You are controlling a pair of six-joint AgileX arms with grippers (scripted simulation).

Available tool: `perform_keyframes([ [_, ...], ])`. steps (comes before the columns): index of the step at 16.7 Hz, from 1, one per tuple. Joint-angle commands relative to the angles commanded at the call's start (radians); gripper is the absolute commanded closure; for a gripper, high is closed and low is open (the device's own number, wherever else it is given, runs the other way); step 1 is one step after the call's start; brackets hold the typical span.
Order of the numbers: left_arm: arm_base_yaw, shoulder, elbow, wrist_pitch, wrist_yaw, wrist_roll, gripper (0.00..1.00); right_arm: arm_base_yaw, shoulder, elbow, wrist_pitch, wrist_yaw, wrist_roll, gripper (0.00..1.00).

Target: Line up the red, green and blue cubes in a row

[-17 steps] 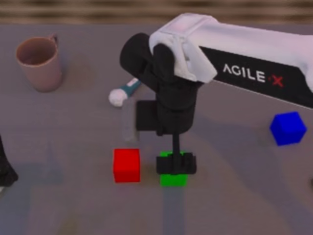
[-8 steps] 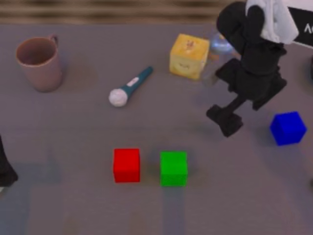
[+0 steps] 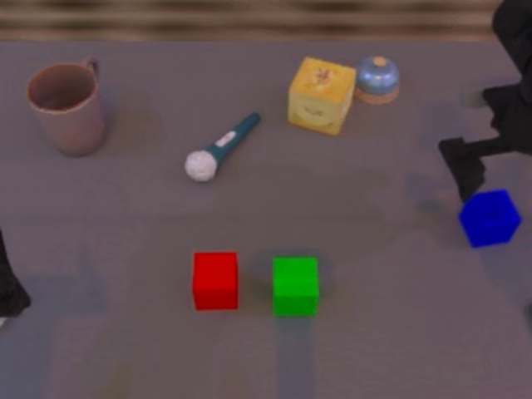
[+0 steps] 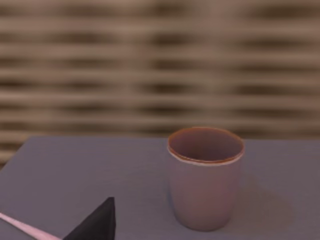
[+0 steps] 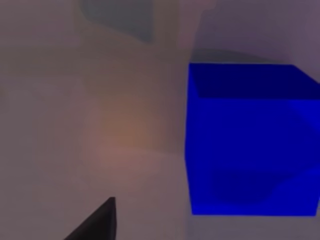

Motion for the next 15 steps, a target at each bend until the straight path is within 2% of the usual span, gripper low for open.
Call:
perform_keyframes([
  [5,0.000,0.000,0.000,0.000,0.000,0.000,0.00,0.002,0.011,-0.006,0.014,0.000,0.000,0.00],
  [12,0.000,0.000,0.000,0.000,0.000,0.000,0.00,0.001,0.111,-0.144,0.259,0.001,0.003,0.00],
  [15,0.000,0.000,0.000,0.000,0.000,0.000,0.00,0.002,0.132,-0.173,0.305,0.001,0.003,0.00],
])
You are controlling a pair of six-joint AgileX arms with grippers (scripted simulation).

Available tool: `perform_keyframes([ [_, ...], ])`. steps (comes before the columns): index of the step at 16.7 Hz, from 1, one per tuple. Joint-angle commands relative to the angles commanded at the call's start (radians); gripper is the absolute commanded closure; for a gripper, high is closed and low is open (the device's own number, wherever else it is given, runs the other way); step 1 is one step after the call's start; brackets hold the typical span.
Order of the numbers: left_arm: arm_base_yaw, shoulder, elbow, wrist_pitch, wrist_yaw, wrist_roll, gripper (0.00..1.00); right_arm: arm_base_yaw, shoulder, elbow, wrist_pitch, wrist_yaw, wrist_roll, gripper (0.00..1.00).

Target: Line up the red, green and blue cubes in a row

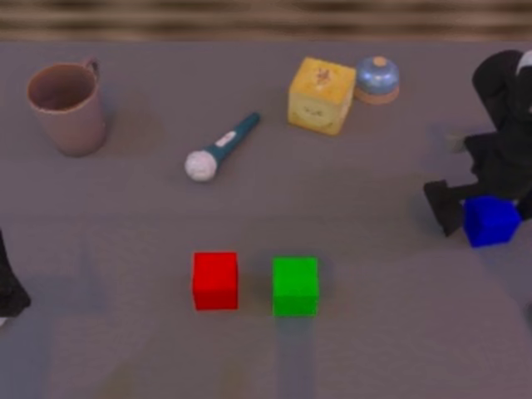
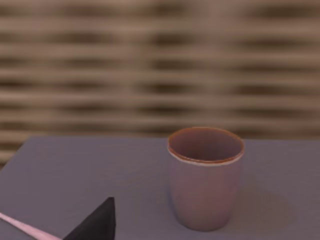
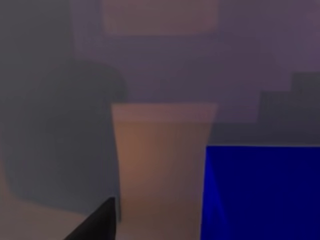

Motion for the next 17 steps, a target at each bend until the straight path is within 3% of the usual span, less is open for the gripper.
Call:
perform_keyframes([
  [3,0.000,0.000,0.000,0.000,0.000,0.000,0.00,0.000,0.000,0.000,0.000,0.000,0.000,0.00],
  [16,0.000,0.000,0.000,0.000,0.000,0.000,0.00,0.000,0.000,0.000,0.000,0.000,0.000,0.98],
  [17,0.000,0.000,0.000,0.000,0.000,0.000,0.00,0.000,0.000,0.000,0.000,0.000,0.000,1.00],
])
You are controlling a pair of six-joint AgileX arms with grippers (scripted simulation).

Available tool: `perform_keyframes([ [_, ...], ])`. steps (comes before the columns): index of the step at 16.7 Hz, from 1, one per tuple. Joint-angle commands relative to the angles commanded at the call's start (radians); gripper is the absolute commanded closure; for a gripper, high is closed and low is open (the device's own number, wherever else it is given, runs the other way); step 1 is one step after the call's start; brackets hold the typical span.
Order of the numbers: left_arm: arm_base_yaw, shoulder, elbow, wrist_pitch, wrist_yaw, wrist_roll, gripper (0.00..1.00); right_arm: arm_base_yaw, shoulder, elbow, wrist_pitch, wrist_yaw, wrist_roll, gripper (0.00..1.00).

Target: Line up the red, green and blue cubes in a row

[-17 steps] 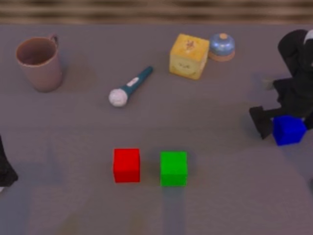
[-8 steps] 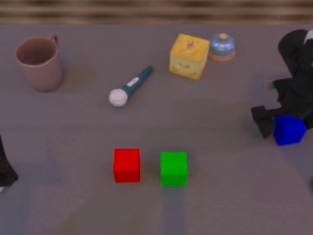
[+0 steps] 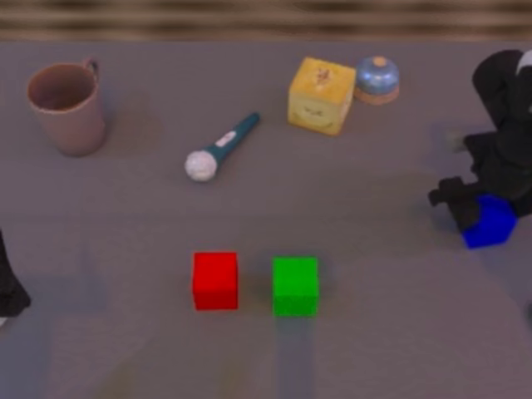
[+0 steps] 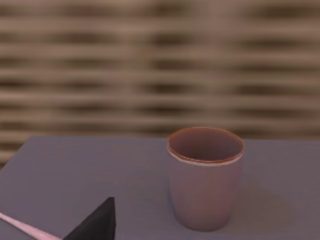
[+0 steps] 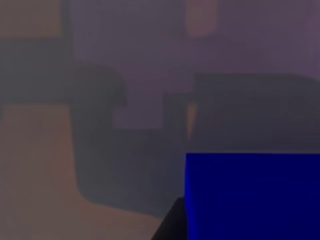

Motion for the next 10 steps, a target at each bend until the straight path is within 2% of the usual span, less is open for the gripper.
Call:
perform_keyframes([
  [10,0.000,0.000,0.000,0.000,0.000,0.000,0.00,0.002,-0.032,0.020,-0.027,-0.002,0.000,1.00],
])
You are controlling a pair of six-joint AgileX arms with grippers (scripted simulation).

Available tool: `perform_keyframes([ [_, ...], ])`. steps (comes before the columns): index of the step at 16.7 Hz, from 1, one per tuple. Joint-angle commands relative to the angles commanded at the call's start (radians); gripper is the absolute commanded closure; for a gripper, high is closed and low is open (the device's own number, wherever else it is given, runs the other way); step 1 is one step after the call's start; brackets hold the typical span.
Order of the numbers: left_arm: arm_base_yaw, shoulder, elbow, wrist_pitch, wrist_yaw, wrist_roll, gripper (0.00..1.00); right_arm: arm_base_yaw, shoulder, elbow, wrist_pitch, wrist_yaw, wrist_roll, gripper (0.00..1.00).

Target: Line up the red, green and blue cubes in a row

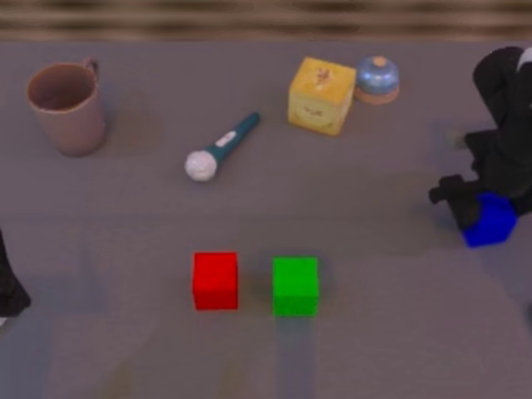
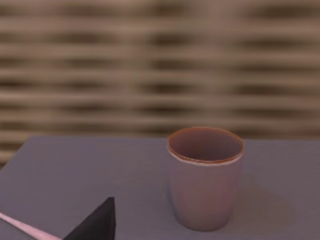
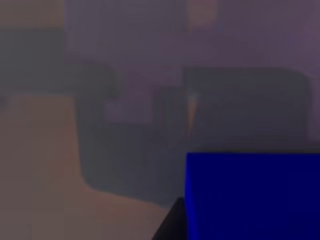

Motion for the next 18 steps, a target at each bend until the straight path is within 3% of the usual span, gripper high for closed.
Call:
perform_keyframes([
  [6,0.000,0.000,0.000,0.000,0.000,0.000,0.00,0.007,-0.082,0.109,-0.199,0.000,-0.002,1.00],
  [12,0.000,0.000,0.000,0.000,0.000,0.000,0.00,0.006,-0.093,0.121,-0.219,-0.001,0.002,1.00],
  [15,0.000,0.000,0.000,0.000,0.000,0.000,0.00,0.063,-0.099,0.120,-0.226,0.000,0.069,1.00],
  [18,0.000,0.000,0.000,0.000,0.000,0.000,0.00,0.176,-0.116,0.107,-0.239,0.002,0.228,1.00],
])
